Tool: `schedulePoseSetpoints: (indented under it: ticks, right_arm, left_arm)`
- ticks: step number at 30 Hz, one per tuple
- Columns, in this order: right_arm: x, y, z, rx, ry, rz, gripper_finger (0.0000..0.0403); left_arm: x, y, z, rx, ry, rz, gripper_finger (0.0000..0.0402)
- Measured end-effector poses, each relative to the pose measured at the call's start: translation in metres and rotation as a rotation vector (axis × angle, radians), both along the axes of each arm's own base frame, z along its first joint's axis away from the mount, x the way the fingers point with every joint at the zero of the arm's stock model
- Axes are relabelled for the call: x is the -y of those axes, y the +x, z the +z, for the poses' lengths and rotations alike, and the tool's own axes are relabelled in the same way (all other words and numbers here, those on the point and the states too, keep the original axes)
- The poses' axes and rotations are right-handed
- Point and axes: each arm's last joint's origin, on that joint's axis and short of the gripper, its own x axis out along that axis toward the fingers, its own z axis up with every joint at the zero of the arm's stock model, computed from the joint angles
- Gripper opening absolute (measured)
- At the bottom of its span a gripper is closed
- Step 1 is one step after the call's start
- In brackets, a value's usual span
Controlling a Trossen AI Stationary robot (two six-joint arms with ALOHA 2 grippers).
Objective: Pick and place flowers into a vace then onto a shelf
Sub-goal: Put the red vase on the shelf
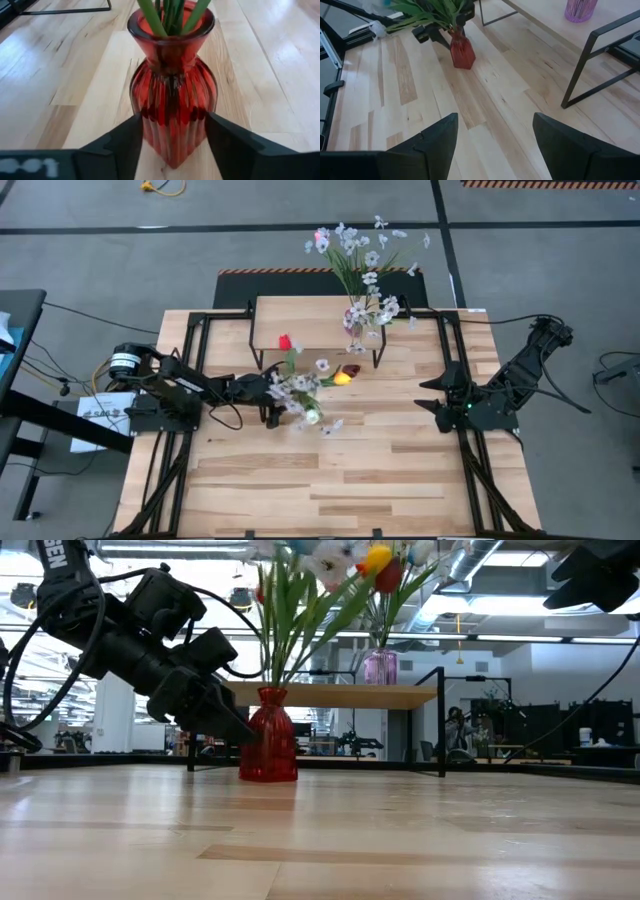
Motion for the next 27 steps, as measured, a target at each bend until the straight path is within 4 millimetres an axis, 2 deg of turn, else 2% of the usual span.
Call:
schedulePoseSetpoints:
  ticks: [8, 18, 27]
  right_arm:
    - [0.000, 0.000, 0.000, 0.000, 0.002, -0.001, 0.0250]
    - [-0.001, 0.001, 0.000, 0.005, 0.008, 0.000, 0.0250]
    - [-0.001, 0.001, 0.001, 0.010, 0.013, 0.000, 0.0250]
  left_arm:
    - [0.000, 0.000, 0.000, -0.002, -0.003, -0.008, 0.0159]
    - [0.001, -0.001, -0.001, -0.009, -0.013, -0.007, 0.0157]
    - [0.012, -0.002, -0.003, -0.032, -0.053, 0.020, 0.0154]
